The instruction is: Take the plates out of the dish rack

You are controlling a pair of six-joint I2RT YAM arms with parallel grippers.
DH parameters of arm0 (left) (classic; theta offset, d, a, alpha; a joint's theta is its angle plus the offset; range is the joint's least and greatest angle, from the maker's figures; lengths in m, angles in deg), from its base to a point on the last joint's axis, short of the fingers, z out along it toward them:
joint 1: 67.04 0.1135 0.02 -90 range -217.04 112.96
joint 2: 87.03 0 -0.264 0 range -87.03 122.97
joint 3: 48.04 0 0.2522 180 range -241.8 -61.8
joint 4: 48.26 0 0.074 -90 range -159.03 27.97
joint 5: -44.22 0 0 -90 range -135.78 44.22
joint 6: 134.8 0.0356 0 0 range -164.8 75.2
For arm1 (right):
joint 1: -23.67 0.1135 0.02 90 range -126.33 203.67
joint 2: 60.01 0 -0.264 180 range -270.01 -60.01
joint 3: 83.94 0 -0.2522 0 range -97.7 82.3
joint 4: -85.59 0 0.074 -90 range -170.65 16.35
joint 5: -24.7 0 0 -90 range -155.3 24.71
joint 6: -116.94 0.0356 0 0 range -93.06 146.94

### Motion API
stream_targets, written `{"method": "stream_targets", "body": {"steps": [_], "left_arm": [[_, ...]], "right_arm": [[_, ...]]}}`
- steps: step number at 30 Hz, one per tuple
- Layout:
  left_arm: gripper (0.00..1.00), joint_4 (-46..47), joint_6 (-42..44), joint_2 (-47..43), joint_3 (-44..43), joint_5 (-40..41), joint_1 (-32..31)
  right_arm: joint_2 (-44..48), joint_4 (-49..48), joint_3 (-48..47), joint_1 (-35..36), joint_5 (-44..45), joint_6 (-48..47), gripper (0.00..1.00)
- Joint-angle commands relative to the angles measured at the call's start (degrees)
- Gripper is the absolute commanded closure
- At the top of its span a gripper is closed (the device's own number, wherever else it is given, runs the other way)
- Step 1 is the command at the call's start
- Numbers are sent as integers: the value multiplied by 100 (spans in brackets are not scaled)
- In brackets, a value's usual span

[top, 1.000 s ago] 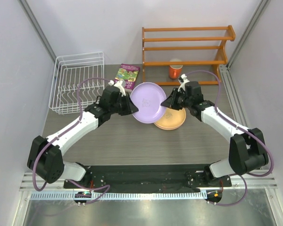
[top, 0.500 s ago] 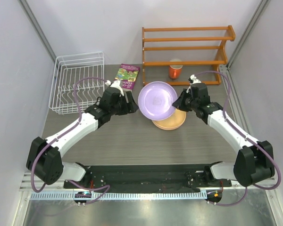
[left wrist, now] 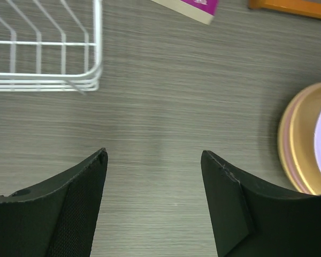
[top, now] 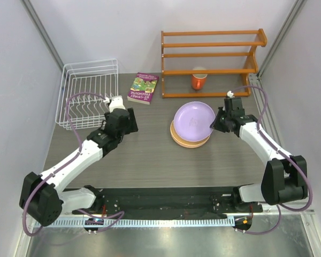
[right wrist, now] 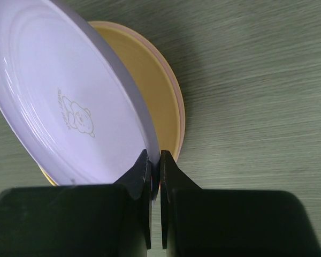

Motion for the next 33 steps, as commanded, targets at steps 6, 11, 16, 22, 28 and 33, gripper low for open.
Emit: {"method": "stream_targets", "body": {"steps": [6, 11, 16, 22, 28, 33], "left_arm": [[28, 147, 354, -644, 357, 1036, -5], [28, 103, 371, -583, 331, 1158, -5], [24, 59, 328, -626, 331, 1290, -5], [0, -2, 292, -784, 331, 1440, -5], [1, 50, 248, -960, 314, 1633, -5], [0, 85, 318, -1004, 173, 2028, -5]], "right_arm": [[-349, -91, -86, -20, -602, -20, 97], [-394, -82, -95, -29, -707, -29, 64], [-367, -47, -104, -29, -655, -55, 36], [-166, 146, -166, -38, -243, -169, 30], [607, 129, -166, -20, 856, -345, 22], [1275, -494, 361, -3, 1427, -652, 18]]}}
